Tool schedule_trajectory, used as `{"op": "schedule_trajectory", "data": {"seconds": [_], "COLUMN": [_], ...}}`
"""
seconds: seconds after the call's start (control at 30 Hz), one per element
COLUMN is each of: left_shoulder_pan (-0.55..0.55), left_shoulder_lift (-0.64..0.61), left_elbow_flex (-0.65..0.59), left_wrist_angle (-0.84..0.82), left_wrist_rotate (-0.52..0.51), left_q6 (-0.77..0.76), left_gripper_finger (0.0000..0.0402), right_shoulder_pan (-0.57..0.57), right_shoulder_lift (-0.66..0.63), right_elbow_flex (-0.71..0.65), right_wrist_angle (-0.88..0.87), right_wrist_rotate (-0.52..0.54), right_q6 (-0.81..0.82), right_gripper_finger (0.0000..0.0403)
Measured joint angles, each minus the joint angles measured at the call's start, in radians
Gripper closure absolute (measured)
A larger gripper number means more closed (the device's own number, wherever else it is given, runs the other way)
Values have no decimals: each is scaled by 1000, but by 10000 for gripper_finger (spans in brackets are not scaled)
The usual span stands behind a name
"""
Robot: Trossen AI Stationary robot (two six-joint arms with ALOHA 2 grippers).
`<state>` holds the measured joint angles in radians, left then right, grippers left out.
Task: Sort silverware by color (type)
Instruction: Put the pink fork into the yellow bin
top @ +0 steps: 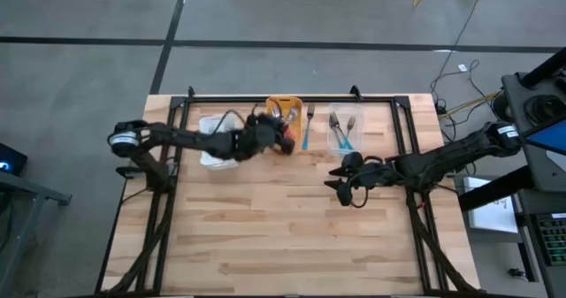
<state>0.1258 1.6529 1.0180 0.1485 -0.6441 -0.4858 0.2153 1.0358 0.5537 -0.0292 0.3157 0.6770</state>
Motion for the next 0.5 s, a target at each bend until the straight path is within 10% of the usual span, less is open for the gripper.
{"op": "schedule_trajectory", "data": {"seconds": [0.5], "left_shoulder_pan": [156], "left_shoulder_lift": [139], "left_elbow_flex": [0], "left_wrist_angle": [-53], "left_wrist_rotate": [48], "left_q6": [-337], "left_gripper_finger": [363], "right_shoulder_pan": [0], "right_shoulder_lift": [8], "right_elbow_flex": [0], "right_wrist_angle": [-28], "right_wrist_rotate": [35], "right_q6": [-126], "right_gripper_finger": [191]}}
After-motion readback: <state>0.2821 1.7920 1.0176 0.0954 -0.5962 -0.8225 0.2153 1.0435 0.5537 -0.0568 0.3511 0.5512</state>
